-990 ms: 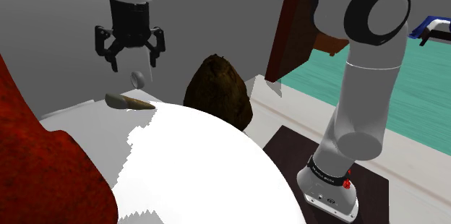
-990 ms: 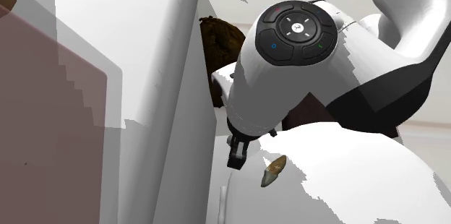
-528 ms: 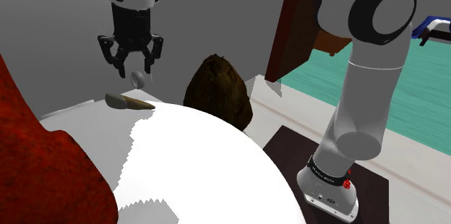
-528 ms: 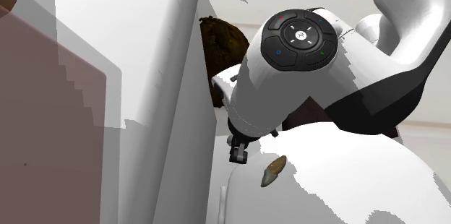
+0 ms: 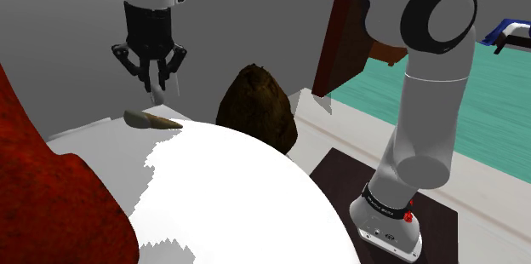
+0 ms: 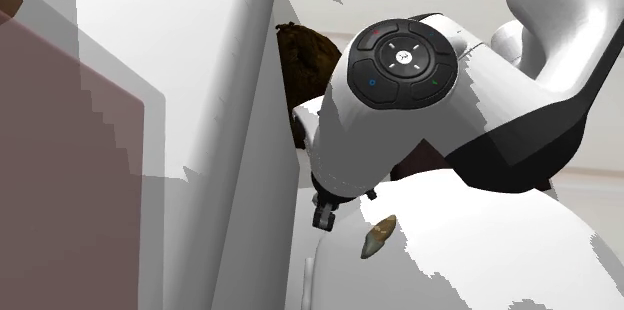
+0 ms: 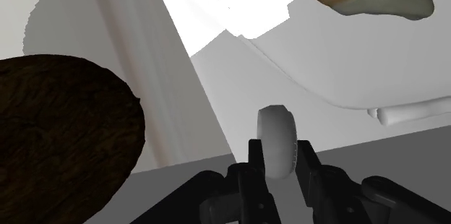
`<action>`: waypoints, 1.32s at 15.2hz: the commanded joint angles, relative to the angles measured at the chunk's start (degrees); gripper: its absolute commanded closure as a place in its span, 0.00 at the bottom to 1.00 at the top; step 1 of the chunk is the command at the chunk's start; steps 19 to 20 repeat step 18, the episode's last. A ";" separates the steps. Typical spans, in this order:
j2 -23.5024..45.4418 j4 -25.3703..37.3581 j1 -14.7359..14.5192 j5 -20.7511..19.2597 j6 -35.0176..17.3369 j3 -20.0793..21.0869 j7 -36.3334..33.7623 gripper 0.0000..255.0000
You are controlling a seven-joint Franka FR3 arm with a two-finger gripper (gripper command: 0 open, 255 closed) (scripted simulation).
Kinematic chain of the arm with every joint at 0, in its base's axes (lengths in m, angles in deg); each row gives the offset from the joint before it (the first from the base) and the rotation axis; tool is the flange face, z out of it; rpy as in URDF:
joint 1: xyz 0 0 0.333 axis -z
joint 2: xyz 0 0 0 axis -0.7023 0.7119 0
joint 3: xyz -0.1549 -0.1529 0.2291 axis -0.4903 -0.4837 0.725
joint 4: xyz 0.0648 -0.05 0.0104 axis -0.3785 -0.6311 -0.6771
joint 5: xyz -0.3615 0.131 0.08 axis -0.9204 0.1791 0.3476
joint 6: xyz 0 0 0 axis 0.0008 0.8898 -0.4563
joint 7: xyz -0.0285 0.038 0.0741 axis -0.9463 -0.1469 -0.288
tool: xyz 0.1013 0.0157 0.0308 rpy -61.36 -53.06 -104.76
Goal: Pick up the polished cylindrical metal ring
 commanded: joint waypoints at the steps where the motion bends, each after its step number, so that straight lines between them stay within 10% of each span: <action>1: -0.52 -5.20 1.89 0.59 -3.39 0.46 8.78 1.00; 20: 4.20 12.38 1.01 -2.99 10.54 3.92 7.57 1.00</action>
